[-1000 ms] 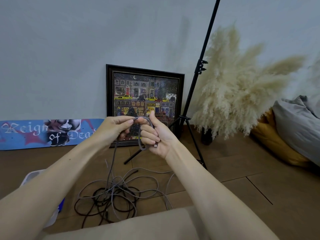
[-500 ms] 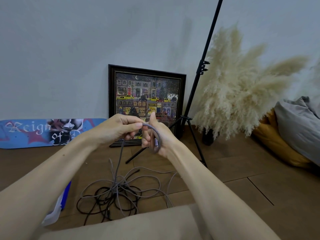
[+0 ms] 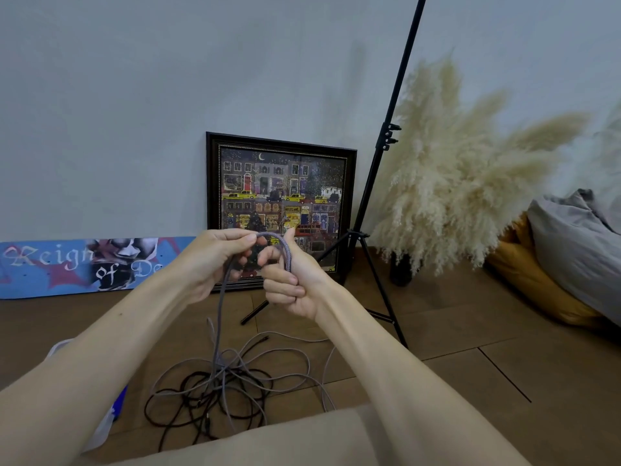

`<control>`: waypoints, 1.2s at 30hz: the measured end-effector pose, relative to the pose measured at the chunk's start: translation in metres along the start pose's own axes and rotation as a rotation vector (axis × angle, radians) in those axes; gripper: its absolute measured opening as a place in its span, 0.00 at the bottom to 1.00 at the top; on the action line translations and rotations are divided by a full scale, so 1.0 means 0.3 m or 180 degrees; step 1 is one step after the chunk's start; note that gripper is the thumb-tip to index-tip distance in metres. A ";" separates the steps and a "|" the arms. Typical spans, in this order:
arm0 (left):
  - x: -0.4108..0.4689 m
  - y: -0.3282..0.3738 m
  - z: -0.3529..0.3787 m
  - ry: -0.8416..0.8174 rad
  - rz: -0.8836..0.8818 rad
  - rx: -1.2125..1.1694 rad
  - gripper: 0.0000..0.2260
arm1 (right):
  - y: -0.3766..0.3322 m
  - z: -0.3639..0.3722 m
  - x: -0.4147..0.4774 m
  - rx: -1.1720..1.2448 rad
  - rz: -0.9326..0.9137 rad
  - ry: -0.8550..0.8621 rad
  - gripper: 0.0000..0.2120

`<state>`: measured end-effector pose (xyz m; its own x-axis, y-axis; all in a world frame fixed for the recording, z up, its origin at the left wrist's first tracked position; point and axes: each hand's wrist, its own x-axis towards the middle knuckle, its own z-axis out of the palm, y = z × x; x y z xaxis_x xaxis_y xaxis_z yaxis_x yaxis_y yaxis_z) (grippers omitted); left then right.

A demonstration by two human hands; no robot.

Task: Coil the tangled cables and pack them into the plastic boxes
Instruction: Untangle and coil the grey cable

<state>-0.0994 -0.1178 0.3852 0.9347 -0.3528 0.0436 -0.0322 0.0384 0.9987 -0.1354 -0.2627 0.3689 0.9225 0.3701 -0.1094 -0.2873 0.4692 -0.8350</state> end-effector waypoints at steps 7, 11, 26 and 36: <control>-0.016 -0.007 0.014 -0.0013 -0.0168 -0.0125 0.07 | -0.016 0.033 -0.043 0.0452 0.0333 -0.0886 0.41; -0.018 -0.007 0.010 -0.0014 -0.0010 -0.0405 0.07 | -0.026 0.022 -0.036 0.0591 0.0229 -0.0802 0.38; -0.008 -0.084 0.104 -0.0154 -0.0182 -0.0691 0.11 | -0.043 0.029 -0.032 0.0789 -0.0564 0.0163 0.18; -0.011 -0.137 0.094 -0.0385 -0.0369 0.0209 0.14 | -0.074 0.000 -0.017 0.0585 -0.1071 0.0770 0.27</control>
<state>-0.1110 -0.1446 0.3447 0.8842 -0.4613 -0.0732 0.0466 -0.0688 0.9965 -0.1336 -0.2749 0.3881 0.9998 -0.0152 0.0105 0.0180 0.6740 -0.7385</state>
